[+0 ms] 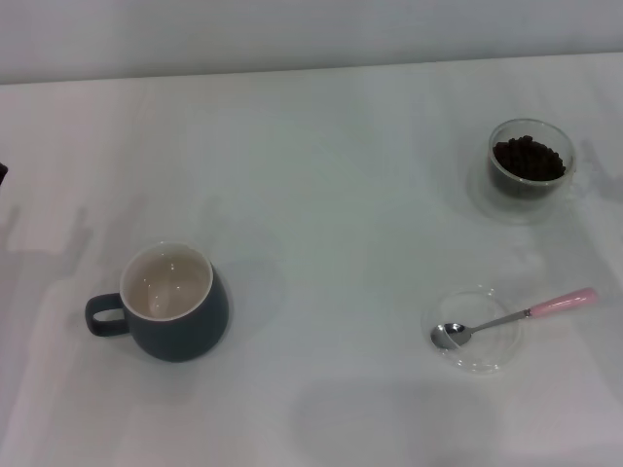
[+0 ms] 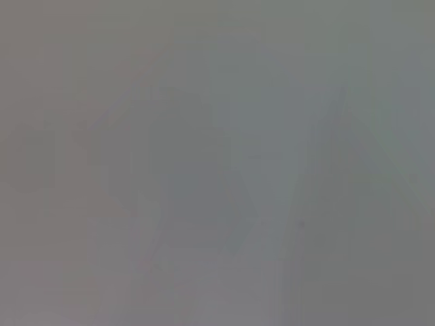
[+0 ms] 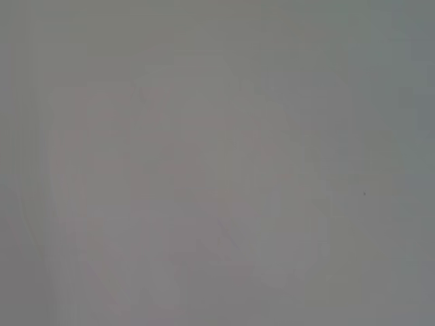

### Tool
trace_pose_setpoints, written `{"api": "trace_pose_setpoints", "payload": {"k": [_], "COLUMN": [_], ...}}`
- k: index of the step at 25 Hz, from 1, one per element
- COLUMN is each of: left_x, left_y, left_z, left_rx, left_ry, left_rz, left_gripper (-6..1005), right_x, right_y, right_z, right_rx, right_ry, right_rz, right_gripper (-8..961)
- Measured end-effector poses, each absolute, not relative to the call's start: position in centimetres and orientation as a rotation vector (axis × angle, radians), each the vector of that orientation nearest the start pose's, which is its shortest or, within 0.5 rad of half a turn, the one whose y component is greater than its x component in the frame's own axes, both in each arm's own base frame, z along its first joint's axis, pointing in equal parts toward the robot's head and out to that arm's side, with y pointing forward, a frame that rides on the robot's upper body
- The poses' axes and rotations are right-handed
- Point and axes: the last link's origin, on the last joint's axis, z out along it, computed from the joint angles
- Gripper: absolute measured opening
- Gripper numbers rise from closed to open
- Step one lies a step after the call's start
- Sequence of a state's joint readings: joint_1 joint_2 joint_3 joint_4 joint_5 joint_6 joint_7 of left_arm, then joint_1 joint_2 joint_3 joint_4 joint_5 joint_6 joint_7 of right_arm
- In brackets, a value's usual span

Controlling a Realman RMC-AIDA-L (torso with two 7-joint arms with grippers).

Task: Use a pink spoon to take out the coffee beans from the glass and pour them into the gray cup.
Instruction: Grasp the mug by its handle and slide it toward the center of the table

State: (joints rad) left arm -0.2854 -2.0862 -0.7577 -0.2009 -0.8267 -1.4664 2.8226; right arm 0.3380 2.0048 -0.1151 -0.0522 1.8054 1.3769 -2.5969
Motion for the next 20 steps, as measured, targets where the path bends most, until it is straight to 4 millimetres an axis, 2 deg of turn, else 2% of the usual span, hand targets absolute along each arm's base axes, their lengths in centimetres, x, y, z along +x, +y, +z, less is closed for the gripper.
{"api": "trace_pose_setpoints", "payload": {"k": [20], "left_x": [-32.03], "left_y": [27.21], "left_z": [-1.01], "left_rx": [-1.545], "left_ry": [-0.541], "left_rz": [-1.006], "left_gripper": [892], "right_x": [38.58], "right_y": [28.43], "right_z": [5.95], "right_rx": [-1.466], "right_ry": [0.633], "right_rz": [0.832], "right_gripper": [871]}}
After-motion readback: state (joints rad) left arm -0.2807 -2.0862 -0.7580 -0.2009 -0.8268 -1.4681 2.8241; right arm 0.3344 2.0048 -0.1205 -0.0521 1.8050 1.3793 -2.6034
